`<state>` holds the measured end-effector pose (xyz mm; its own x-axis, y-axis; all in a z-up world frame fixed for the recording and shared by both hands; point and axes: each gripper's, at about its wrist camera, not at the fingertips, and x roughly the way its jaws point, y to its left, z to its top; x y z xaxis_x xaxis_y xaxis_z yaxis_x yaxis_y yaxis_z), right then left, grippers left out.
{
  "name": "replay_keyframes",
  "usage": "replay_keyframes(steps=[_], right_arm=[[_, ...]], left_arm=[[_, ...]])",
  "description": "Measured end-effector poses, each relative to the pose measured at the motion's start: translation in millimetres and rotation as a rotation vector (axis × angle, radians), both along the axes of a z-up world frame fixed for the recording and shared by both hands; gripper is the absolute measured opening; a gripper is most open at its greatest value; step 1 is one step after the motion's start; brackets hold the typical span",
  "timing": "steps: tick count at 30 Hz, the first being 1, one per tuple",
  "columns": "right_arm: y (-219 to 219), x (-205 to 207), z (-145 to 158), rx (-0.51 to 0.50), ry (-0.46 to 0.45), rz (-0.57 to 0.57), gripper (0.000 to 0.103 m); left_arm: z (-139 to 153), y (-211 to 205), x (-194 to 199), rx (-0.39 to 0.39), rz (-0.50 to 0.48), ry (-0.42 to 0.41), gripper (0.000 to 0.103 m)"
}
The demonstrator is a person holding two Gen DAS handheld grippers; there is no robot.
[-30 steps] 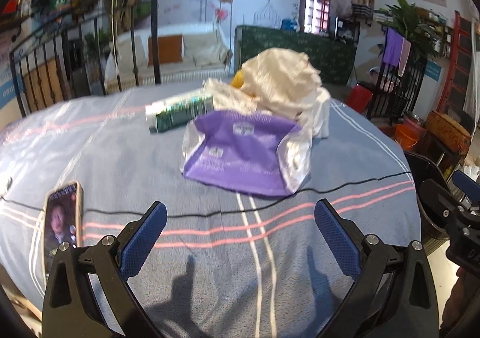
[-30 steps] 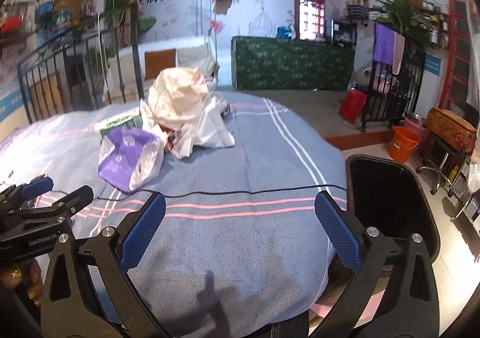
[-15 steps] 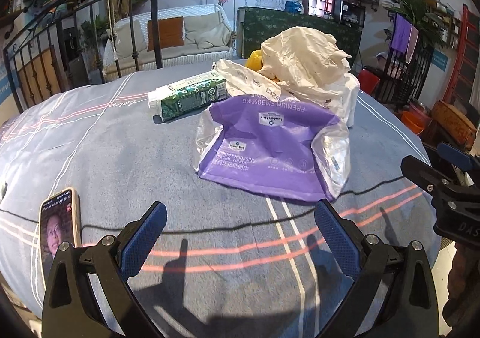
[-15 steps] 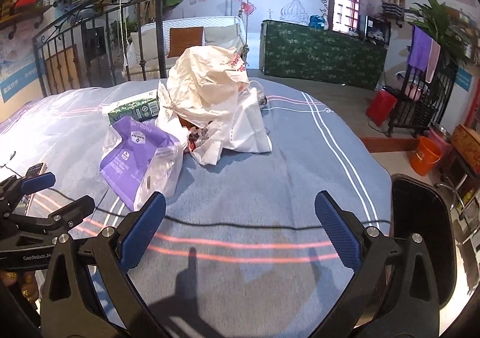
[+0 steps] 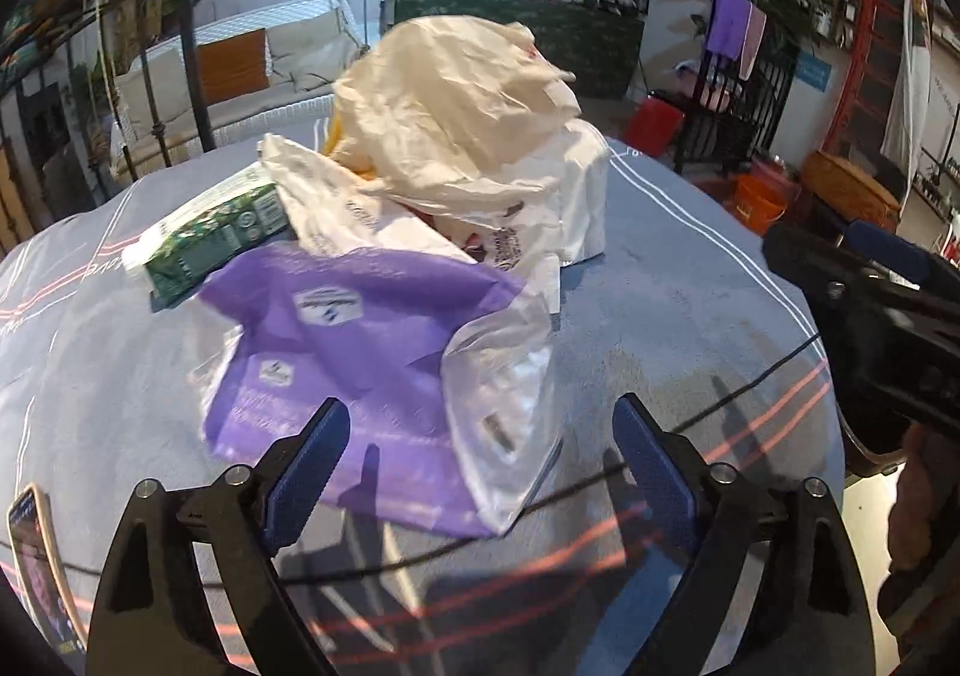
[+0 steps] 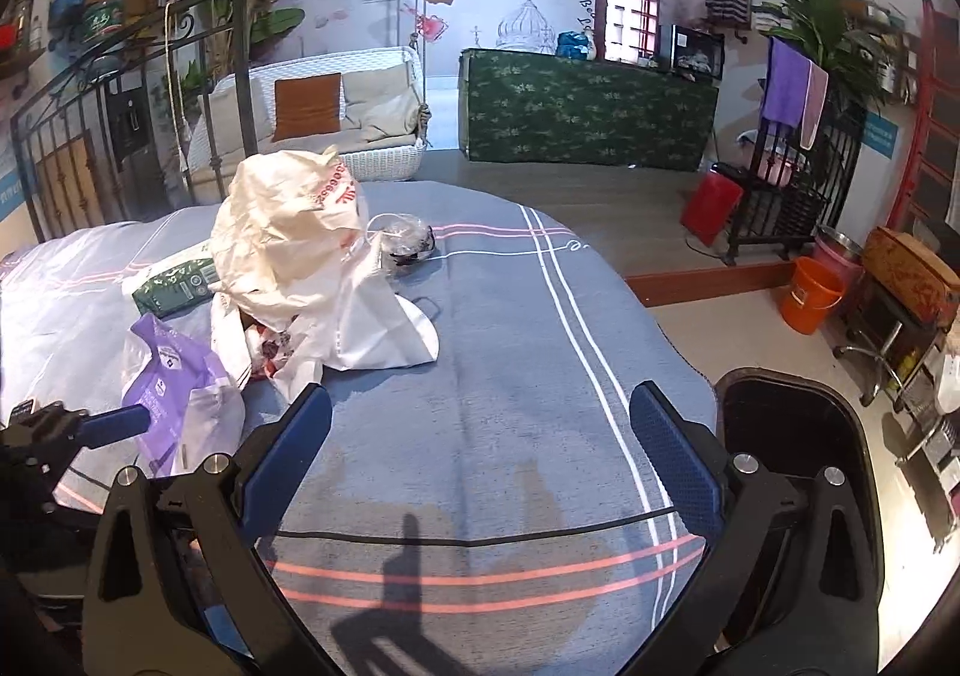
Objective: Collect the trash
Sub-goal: 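Grasp the purple pouch with the left tool while the right tool grasps the white plastic bag, then carry both items to the black bin while the right tool releases the white bag inside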
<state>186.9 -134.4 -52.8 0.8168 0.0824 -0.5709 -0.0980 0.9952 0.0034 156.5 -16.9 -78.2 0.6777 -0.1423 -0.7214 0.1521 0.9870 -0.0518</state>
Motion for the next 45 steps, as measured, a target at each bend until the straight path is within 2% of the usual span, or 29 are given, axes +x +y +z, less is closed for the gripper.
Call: replay_keyframes(steps=[2, 3, 4, 6, 9, 13, 17, 22, 27, 29, 30, 31, 32, 33, 34, 37, 45], right_arm=[[-1.0, 2.4, 0.3, 0.005, 0.002, 0.017, 0.098], [0.1, 3.4, 0.5, 0.009, 0.004, 0.033, 0.098], [1.8, 4.8, 0.4, 0.015, 0.008, 0.053, 0.098], [7.1, 9.0, 0.1, 0.035, 0.015, 0.102, 0.098], [18.8, 18.6, 1.6, 0.059, 0.020, 0.170, 0.098], [34.9, 32.9, 10.3, 0.077, 0.003, 0.231, 0.098], [56.1, 48.4, 23.3, 0.046, -0.044, 0.264, 0.098], [80.7, 76.6, 31.7, 0.003, -0.066, 0.291, 0.098], [100.9, 107.2, 28.7, -0.038, -0.043, 0.283, 0.098], [108.0, 116.1, 24.9, -0.053, -0.030, 0.285, 0.088], [110.7, 117.3, 22.9, -0.061, -0.023, 0.286, 0.068], [113.3, 119.2, 20.8, -0.074, -0.014, 0.283, 0.058], [114.5, 119.3, 18.6, -0.081, -0.012, 0.277, 0.053], [114.7, 118.0, 17.8, -0.076, -0.013, 0.279, 0.039], [113.8, 116.3, 17.6, -0.069, -0.013, 0.286, 0.033], [106.3, 105.5, 21.1, -0.042, -0.041, 0.280, 0.029], [84.0, 67.6, 40.5, 0.033, -0.108, 0.275, 0.027]], left_arm=[[-3.7, -0.5, 4.2, -0.004, 0.005, 0.016, 0.075], [-7.0, 1.1, 6.3, -0.010, 0.019, 0.035, 0.064], [-9.8, 5.5, 5.4, -0.035, 0.030, 0.051, 0.057], [-13.3, 15.6, 1.4, -0.118, 0.035, 0.065, 0.050], [-12.7, 25.8, -9.3, -0.146, 0.051, 0.051, 0.034], [-7.5, 40.2, -23.1, -0.204, 0.074, 0.026, 0.034], [2.6, 52.0, -31.3, -0.226, 0.096, -0.020, 0.031], [20.7, 58.1, -43.8, -0.196, 0.123, -0.131, 0.029], [33.5, 69.3, -42.2, -0.209, 0.158, -0.179, 0.029], [31.2, 77.7, -39.6, -0.218, 0.168, -0.182, 0.029], [30.8, 80.1, -38.2, -0.227, 0.170, -0.183, 0.029], [30.4, 80.6, -36.7, -0.232, 0.171, -0.185, 0.029], [29.0, 83.0, -39.6, -0.234, 0.170, -0.189, 0.029], [28.5, 82.1, -38.9, -0.233, 0.167, -0.194, 0.029], [28.0, 81.3, -39.3, -0.234, 0.165, -0.197, 0.029], [25.8, 81.7, -41.2, -0.245, 0.156, -0.196, 0.029], [35.6, 77.3, -47.0, -0.250, 0.137, -0.257, 0.029]])
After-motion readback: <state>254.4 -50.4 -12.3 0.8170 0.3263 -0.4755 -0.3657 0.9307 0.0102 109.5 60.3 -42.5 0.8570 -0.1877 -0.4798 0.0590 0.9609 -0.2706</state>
